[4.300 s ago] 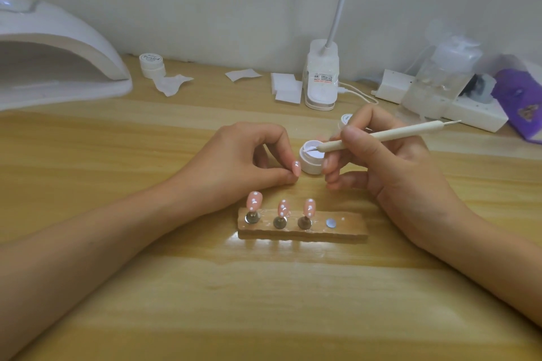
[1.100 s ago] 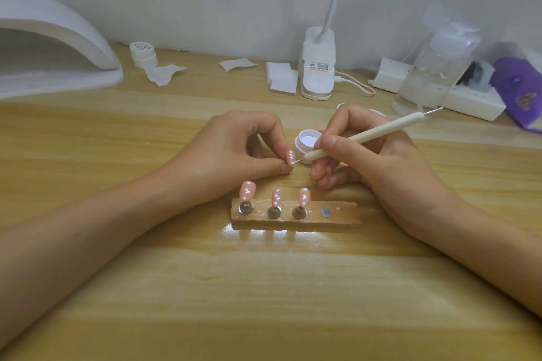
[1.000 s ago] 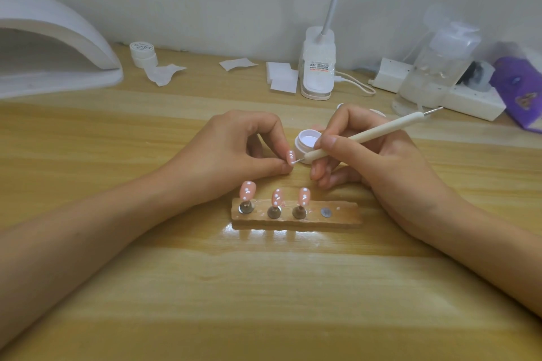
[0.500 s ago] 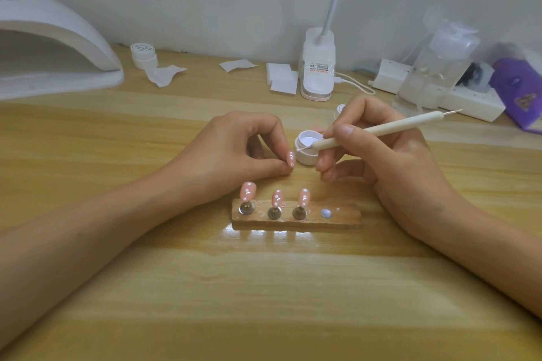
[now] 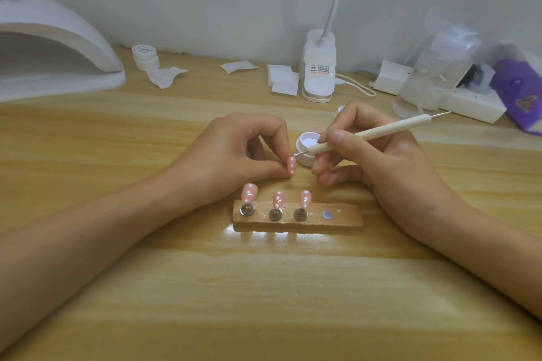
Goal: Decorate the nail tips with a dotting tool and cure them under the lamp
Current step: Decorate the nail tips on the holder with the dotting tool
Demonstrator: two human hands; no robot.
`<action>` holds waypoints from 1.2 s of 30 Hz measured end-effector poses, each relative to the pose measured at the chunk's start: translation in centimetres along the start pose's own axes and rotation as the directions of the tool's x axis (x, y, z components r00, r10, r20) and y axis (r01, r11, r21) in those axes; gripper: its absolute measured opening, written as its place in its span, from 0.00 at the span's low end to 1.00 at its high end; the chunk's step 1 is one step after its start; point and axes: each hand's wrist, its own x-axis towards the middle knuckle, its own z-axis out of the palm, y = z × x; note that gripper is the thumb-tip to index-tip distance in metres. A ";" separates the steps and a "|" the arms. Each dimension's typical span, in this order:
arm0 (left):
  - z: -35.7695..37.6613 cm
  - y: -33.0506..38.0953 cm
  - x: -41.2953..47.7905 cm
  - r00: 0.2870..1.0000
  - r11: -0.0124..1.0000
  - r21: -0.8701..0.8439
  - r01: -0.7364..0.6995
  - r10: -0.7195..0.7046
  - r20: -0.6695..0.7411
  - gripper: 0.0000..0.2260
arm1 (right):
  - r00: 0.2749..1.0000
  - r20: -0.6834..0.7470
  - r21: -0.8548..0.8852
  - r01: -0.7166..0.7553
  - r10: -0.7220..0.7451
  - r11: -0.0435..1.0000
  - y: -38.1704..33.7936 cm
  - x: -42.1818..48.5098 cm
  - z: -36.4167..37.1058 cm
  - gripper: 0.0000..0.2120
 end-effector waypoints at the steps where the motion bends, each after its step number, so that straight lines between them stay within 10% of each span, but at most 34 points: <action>1: 0.0 0.0 0.0 1.000 1.000 0.004 0.002 -0.002 -0.003 0.11 | 1.000 0.002 -0.005 -0.006 0.006 1.000 0.0 0.0 0.0 0.08; 36: 0.1 -0.2 0.0 1.000 1.000 -0.003 0.005 -0.005 -0.002 0.08 | 0.995 -0.032 0.058 0.101 -0.099 0.993 -0.1 -0.1 -0.1 0.07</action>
